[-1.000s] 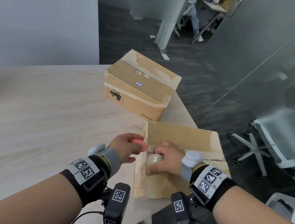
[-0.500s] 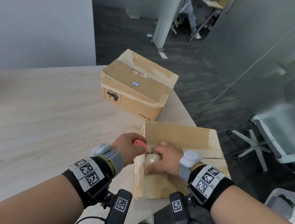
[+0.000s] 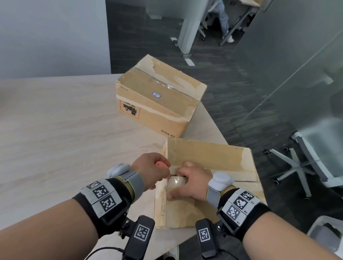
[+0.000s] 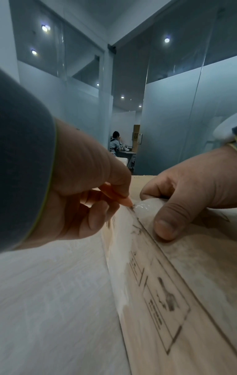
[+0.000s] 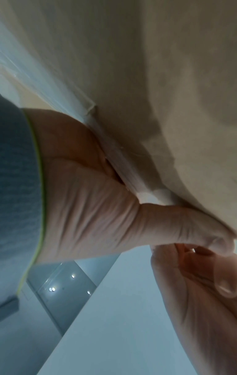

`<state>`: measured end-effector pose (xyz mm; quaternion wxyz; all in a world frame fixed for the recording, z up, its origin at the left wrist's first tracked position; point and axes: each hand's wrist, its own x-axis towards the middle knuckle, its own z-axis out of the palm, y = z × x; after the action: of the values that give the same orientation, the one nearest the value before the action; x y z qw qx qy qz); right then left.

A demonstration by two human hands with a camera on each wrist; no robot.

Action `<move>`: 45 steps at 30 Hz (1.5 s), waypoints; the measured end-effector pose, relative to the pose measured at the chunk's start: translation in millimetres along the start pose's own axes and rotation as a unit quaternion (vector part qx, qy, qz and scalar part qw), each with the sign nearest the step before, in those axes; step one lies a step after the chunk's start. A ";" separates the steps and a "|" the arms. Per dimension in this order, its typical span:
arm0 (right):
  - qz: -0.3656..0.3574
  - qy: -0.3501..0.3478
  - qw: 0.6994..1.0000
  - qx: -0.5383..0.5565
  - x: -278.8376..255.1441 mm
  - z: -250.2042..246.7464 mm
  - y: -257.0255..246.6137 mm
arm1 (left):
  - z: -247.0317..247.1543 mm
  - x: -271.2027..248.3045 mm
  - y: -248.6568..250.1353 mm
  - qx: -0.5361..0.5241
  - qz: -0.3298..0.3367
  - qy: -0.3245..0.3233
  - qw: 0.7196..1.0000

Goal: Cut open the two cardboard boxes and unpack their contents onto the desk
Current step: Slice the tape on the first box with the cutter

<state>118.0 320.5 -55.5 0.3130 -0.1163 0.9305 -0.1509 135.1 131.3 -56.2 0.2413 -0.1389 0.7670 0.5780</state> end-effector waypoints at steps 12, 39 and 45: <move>-0.004 0.003 1.000 0.028 2.1 1.8 3.9 | -1.4 -0.7 -3.1 -0.007 -0.012 -0.009 1.000; -0.012 0.025 0.972 -0.233 11.3 -34.9 -16.8 | -30.0 4.7 -32.2 -0.201 -0.055 0.053 0.977; -0.050 0.012 0.971 -0.234 18.4 -40.4 0.4 | -26.9 8.4 -31.7 -0.201 -0.058 0.049 0.977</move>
<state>78.7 323.6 -35.1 0.2580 -0.2309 0.9366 0.0540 137.9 96.8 -80.9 0.2039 -0.2574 0.6365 0.6979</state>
